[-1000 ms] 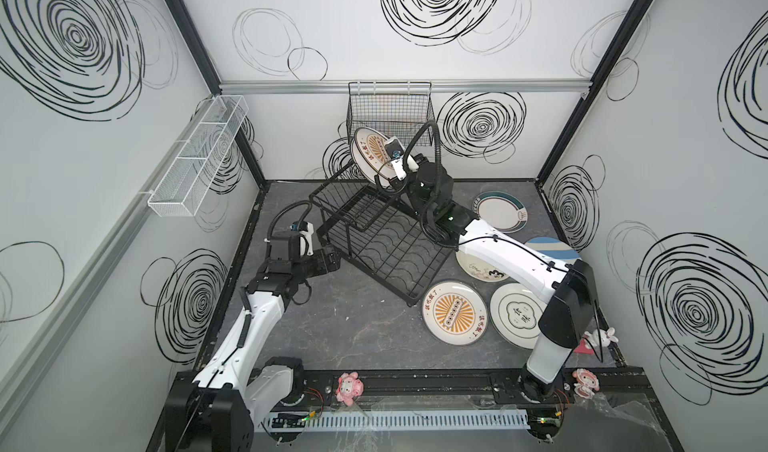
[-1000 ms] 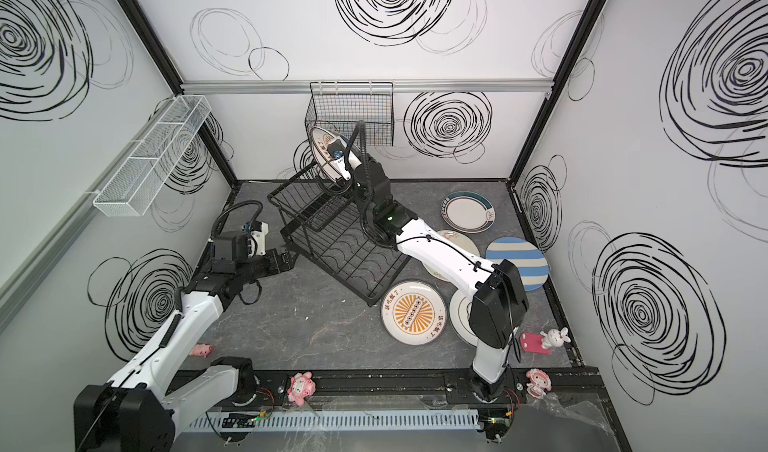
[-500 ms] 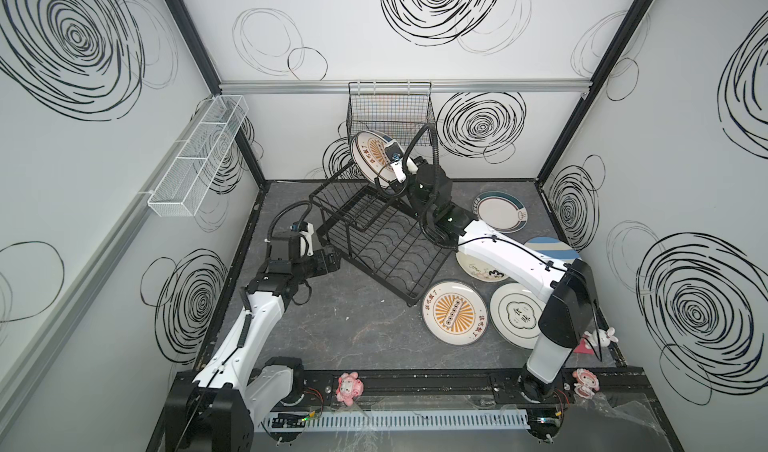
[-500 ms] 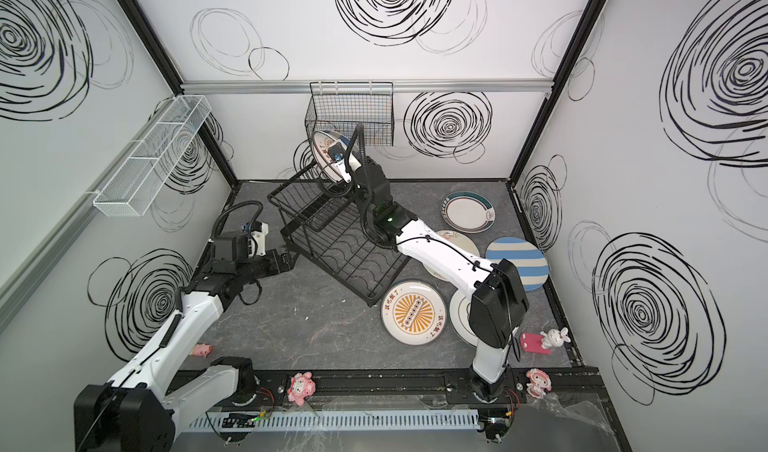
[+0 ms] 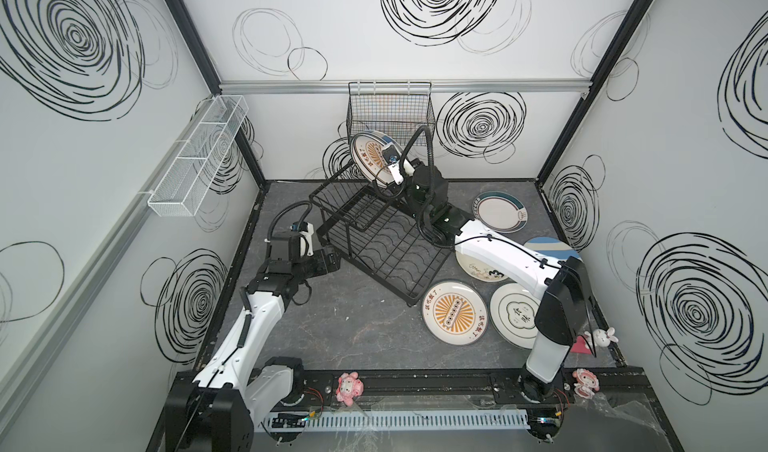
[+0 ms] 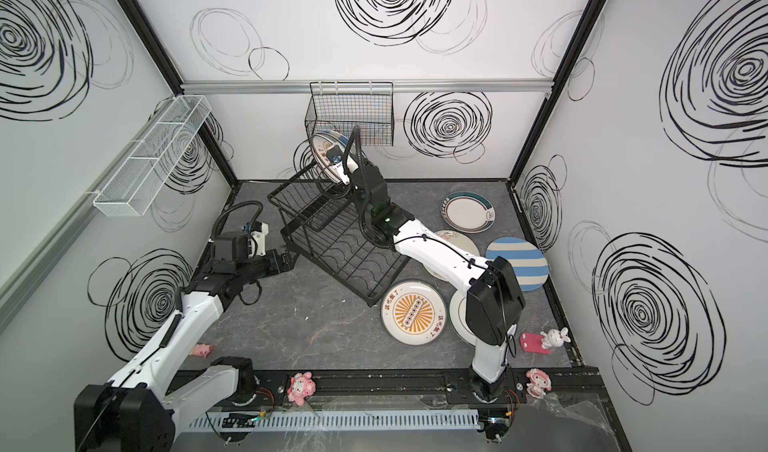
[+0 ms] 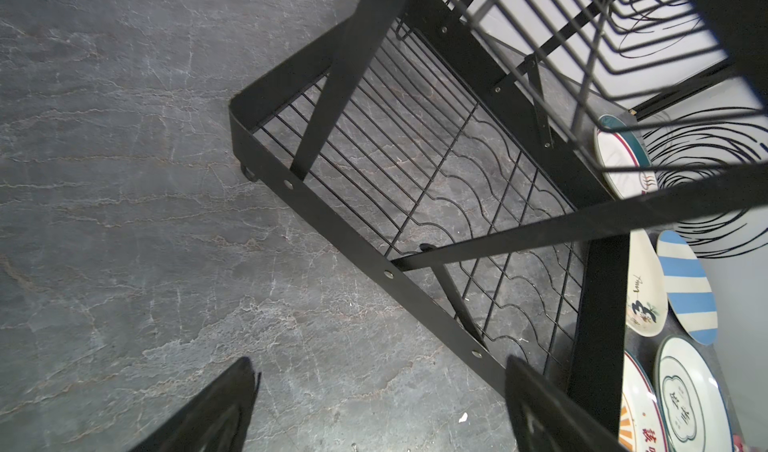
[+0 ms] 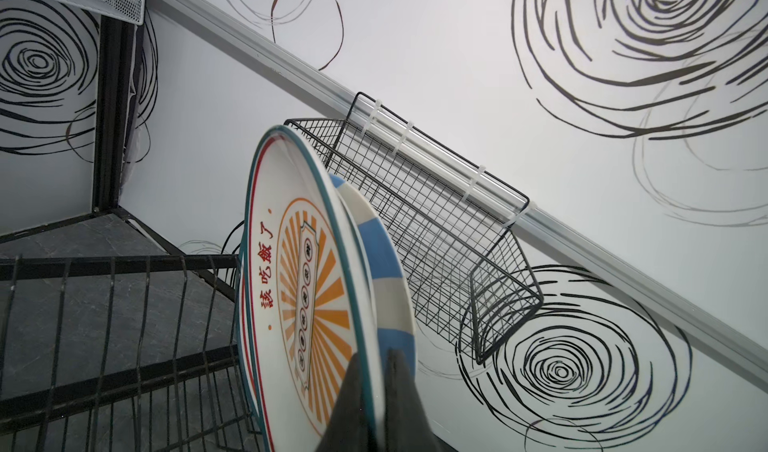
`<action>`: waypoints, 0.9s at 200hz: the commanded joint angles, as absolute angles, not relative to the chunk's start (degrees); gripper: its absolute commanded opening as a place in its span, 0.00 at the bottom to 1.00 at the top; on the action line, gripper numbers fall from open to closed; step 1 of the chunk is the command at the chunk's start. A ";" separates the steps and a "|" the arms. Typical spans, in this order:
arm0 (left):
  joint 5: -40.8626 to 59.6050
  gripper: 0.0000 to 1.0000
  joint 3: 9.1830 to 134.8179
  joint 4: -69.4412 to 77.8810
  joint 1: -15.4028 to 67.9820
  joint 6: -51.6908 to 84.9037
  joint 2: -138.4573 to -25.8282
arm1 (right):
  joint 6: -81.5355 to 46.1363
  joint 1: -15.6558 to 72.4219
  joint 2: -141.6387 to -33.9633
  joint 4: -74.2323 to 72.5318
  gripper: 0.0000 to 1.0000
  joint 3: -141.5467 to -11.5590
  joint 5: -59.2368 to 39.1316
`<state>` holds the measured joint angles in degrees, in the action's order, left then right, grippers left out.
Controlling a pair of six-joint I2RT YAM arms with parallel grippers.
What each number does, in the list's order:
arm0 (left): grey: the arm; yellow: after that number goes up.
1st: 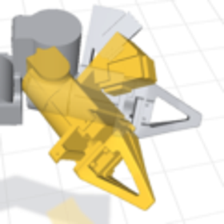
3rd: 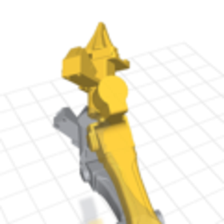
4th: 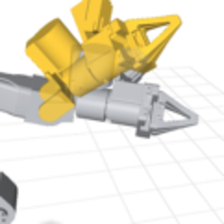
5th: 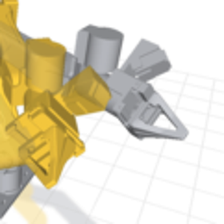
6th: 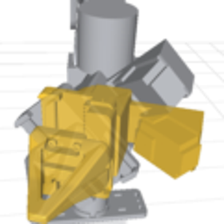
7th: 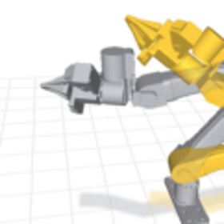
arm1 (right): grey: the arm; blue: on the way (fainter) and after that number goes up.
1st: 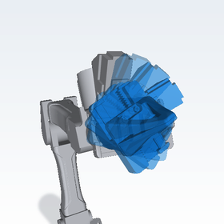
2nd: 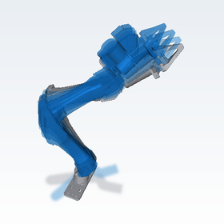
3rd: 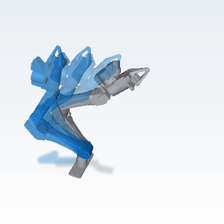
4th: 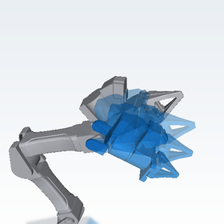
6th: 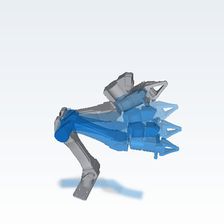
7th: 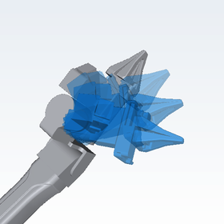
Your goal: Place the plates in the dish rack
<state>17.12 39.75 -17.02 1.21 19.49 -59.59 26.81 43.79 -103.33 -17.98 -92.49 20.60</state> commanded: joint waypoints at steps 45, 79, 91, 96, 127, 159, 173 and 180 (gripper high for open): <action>17.75 0.96 39.20 -16.21 0.70 18.86 -59.25 | 26.06 43.46 -106.88 -21.14 0.00 -96.63 20.15; 17.89 0.96 39.11 -16.24 0.75 18.85 -59.23 | 25.86 43.50 -109.10 -20.57 0.00 -98.84 19.64; 17.86 0.96 39.19 -16.26 0.70 18.85 -59.26 | 26.01 43.51 -109.90 -20.15 0.00 -99.83 19.61; 17.85 0.96 39.20 -16.25 0.70 18.77 -59.26 | 25.91 43.38 -110.15 -19.96 0.00 -100.21 19.65; 17.94 0.96 39.18 -16.26 0.67 18.85 -59.22 | 25.45 43.08 -112.12 -17.26 0.00 -102.98 18.83; 18.04 0.96 39.20 -16.26 0.62 18.78 -59.24 | 25.10 43.15 -113.54 -16.02 0.02 -104.48 19.10; 18.11 0.96 39.13 -16.18 0.62 18.88 -59.18 | 24.92 43.15 -113.79 -15.65 0.11 -104.92 19.19; 18.26 0.96 39.11 -16.19 0.62 18.86 -59.23 | 24.88 43.15 -113.90 -15.41 0.18 -105.19 19.17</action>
<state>17.39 39.75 -17.02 1.06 19.49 -59.57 25.45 43.46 -113.23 -14.63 -102.41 18.15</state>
